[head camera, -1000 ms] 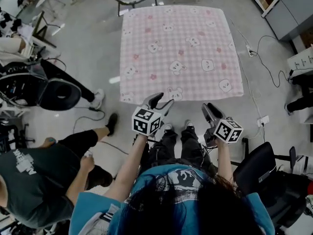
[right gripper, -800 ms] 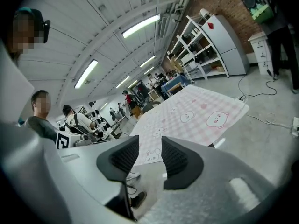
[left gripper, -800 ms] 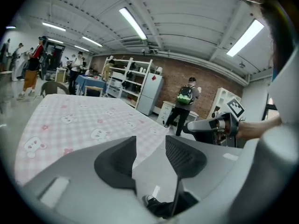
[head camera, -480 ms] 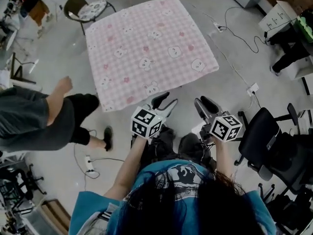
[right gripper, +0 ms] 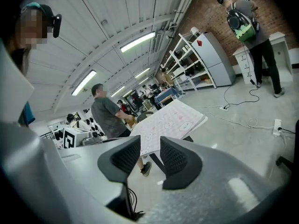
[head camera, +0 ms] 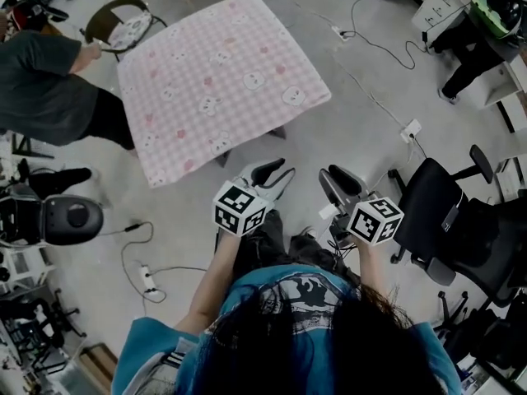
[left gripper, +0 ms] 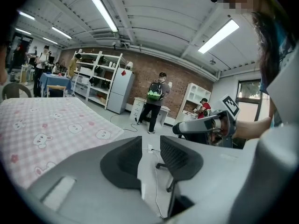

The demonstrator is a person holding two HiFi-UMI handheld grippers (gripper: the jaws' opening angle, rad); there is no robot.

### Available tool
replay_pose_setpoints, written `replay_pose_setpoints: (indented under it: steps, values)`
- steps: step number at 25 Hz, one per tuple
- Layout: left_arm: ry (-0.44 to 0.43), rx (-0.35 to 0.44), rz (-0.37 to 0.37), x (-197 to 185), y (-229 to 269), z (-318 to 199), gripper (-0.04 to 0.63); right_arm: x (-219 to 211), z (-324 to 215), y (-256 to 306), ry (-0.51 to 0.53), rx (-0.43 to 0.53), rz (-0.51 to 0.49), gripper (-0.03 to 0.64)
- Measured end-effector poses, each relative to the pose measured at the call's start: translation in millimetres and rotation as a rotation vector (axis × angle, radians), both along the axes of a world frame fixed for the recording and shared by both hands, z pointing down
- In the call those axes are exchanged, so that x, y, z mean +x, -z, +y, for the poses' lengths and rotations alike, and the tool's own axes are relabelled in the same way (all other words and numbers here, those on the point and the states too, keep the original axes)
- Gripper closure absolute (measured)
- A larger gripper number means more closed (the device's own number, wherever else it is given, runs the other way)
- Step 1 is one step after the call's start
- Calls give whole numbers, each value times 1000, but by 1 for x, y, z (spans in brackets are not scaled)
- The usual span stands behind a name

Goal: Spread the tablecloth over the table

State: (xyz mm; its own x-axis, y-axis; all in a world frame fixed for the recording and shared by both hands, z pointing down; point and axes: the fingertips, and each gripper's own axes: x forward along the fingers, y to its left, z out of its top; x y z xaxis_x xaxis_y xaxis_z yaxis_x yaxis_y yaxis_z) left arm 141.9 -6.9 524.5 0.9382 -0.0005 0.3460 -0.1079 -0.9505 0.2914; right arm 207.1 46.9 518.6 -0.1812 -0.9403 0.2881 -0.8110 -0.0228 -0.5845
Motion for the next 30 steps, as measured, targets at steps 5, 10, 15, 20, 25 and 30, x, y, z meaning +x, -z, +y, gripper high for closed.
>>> replay_pose_setpoints:
  steps: [5, 10, 15, 20, 25, 30]
  values:
    - [6, 15, 6, 6, 9, 36, 495, 5, 37, 4, 20, 24, 0, 526]
    - [18, 33, 20, 9, 16, 67, 539, 5, 60, 7, 51, 52, 8, 543]
    - [34, 33, 26, 9, 17, 87, 574, 2, 76, 10, 78, 74, 37, 582]
    - [34, 27, 38, 5, 19, 105, 581, -3, 88, 13, 94, 89, 76, 624]
    - [20, 36, 26, 5, 16, 117, 581, -7, 98, 17, 113, 106, 98, 624]
    - [1, 34, 35, 4, 22, 129, 581, -16, 107, 22, 144, 141, 118, 621]
